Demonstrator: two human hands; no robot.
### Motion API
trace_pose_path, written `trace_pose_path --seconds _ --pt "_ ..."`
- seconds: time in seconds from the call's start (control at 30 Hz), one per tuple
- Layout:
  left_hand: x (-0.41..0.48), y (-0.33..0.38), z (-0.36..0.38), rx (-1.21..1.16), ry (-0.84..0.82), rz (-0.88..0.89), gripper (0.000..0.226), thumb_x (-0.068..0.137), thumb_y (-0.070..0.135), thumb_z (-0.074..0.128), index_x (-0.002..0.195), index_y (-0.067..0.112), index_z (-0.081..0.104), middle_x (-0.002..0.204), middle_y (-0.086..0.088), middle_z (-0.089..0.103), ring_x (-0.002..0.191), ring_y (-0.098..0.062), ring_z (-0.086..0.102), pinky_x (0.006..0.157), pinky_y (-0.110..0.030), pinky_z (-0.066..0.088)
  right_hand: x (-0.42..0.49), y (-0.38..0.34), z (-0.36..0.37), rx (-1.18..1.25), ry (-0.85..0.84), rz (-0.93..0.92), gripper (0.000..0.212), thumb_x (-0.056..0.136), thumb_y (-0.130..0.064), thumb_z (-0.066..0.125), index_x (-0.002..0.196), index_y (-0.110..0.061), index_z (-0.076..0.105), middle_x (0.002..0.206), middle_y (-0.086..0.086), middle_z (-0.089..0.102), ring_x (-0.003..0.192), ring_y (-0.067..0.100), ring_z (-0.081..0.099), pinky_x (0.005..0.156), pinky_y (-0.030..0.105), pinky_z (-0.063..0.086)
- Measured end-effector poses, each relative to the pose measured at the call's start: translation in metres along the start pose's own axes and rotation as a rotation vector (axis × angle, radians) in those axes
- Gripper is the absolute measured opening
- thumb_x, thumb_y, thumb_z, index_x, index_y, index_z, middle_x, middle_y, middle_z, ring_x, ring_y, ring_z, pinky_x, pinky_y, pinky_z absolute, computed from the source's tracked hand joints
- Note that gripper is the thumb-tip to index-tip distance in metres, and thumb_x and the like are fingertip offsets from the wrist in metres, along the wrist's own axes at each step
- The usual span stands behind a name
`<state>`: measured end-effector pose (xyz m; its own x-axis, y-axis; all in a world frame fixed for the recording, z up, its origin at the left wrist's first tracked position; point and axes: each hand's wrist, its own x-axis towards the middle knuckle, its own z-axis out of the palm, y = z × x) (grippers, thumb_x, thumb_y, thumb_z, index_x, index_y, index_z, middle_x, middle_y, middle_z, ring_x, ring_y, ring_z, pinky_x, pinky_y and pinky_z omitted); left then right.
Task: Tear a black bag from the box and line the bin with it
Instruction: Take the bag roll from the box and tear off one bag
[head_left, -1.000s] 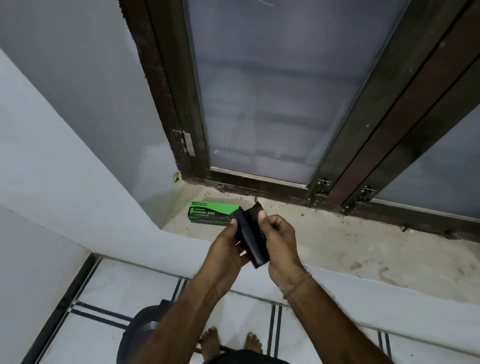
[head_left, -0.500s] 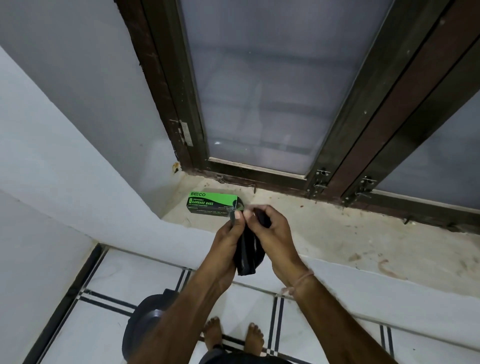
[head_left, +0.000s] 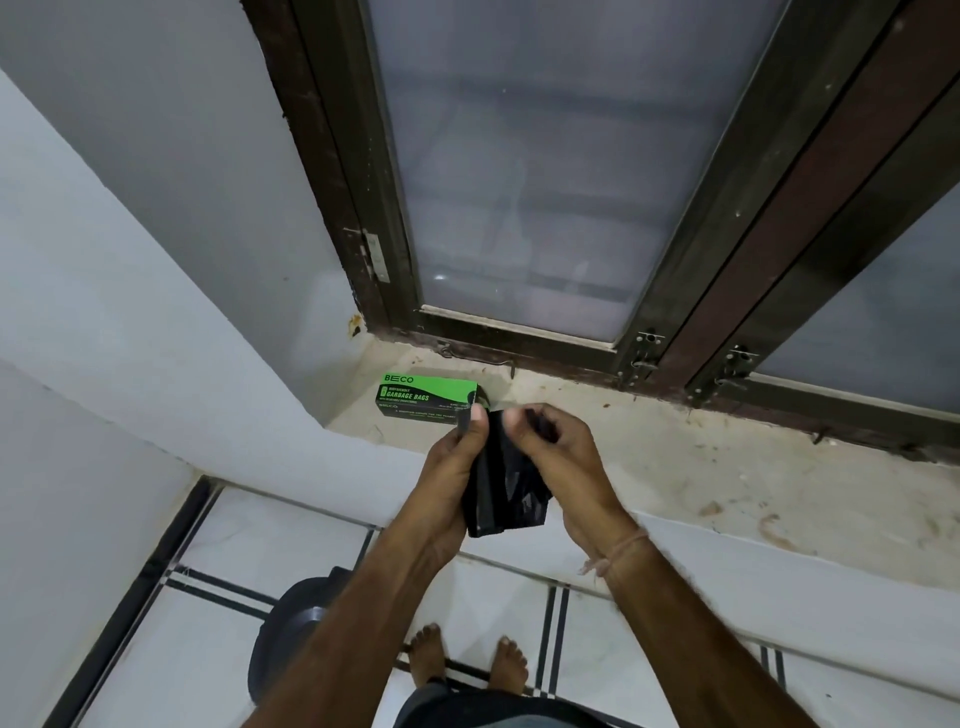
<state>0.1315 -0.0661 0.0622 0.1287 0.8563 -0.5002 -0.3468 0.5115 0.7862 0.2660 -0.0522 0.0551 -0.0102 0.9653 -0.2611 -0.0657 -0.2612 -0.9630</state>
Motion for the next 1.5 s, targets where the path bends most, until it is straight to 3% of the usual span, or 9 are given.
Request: trace_pose_path --seconds 0.1,0.3,0.43,0.6,0.73,0.83,0.97,1.17,1.5 --pt "0.002 -0.002 -0.002 -0.006 0.011 -0.003 0.055 0.101 0.051 0.053 0.133 0.008 0.065 0.126 -0.016 0.073 0.119 -0.033 0.069 0.107 -0.052 0.051 0.006 0.011 -0.003 -0.148 0.073 -0.017 0.046 0.087 -0.056 0.07 0.089 -0.01 0.071 0.081 0.012 0.072 0.077 0.027 0.066 0.074 0.047 0.056" --pt "-0.001 -0.001 -0.001 0.03 0.027 -0.047 0.053 0.099 0.057 0.052 0.129 0.017 0.069 0.121 -0.01 0.076 0.116 -0.032 0.071 0.105 -0.053 0.053 0.01 0.014 -0.009 0.007 0.179 -0.001 0.022 0.108 -0.013 0.051 0.096 -0.009 0.068 0.093 0.012 0.071 0.088 0.022 0.062 0.078 0.035 0.053" --pt "-0.001 -0.003 0.001 0.033 0.011 -0.034 0.057 0.098 0.058 0.054 0.131 0.013 0.067 0.125 -0.015 0.074 0.12 -0.034 0.068 0.106 -0.051 0.052 0.0 0.005 -0.003 0.07 0.071 0.012 0.026 0.104 -0.034 0.06 0.104 -0.012 0.075 0.102 0.005 0.078 0.093 0.018 0.074 0.078 0.03 0.06" --pt "0.0 -0.007 -0.001 0.061 0.015 -0.026 0.063 0.096 0.062 0.052 0.131 0.012 0.067 0.123 -0.016 0.074 0.115 -0.032 0.071 0.097 -0.046 0.057 -0.001 0.011 -0.005 -0.052 0.107 0.012 0.028 0.102 -0.034 0.064 0.085 -0.012 0.065 0.07 0.001 0.061 0.067 0.019 0.055 0.049 0.026 0.045" --pt "-0.001 -0.006 -0.001 0.076 0.016 -0.039 0.065 0.096 0.066 0.049 0.128 0.012 0.069 0.121 -0.016 0.075 0.112 -0.033 0.072 0.096 -0.047 0.057 0.003 0.014 -0.009 -0.033 0.186 -0.053 0.021 0.107 -0.016 0.055 0.09 -0.009 0.067 0.08 0.001 0.065 0.077 0.016 0.057 0.065 0.028 0.048" --pt "-0.003 -0.006 0.0 0.066 0.019 -0.039 0.066 0.096 0.067 0.049 0.125 0.012 0.07 0.118 -0.019 0.075 0.104 -0.036 0.072 0.08 -0.043 0.058 -0.001 0.007 -0.008 -0.001 0.125 -0.014 0.025 0.107 -0.029 0.055 0.1 -0.015 0.074 0.088 -0.005 0.071 0.08 0.013 0.062 0.061 0.022 0.046" --pt "-0.004 -0.008 0.0 0.044 0.016 -0.017 0.066 0.098 0.063 0.051 0.132 0.008 0.066 0.126 -0.019 0.072 0.118 -0.037 0.068 0.098 -0.05 0.056 -0.007 0.007 -0.007 -0.133 -0.014 0.01 0.03 0.091 -0.045 0.075 0.09 -0.016 0.074 0.07 -0.003 0.066 0.06 0.013 0.056 0.046 0.022 0.039" --pt "-0.006 -0.008 -0.003 0.084 0.017 -0.037 0.062 0.095 0.067 0.047 0.127 0.018 0.07 0.116 -0.014 0.077 0.096 -0.026 0.074 0.069 -0.035 0.057 -0.002 0.014 -0.014 -0.08 0.113 0.029 0.023 0.106 -0.027 0.057 0.089 -0.012 0.063 0.076 0.006 0.06 0.069 0.023 0.051 0.044 0.024 0.043" --pt "-0.006 -0.007 -0.001 0.061 0.054 -0.021 0.063 0.097 0.062 0.049 0.129 0.012 0.068 0.123 -0.016 0.074 0.115 -0.032 0.071 0.1 -0.047 0.056 -0.009 0.006 -0.009 -0.071 0.018 0.062 0.027 0.097 -0.031 0.072 0.088 -0.005 0.069 0.067 0.006 0.062 0.056 0.02 0.055 0.042 0.023 0.04"
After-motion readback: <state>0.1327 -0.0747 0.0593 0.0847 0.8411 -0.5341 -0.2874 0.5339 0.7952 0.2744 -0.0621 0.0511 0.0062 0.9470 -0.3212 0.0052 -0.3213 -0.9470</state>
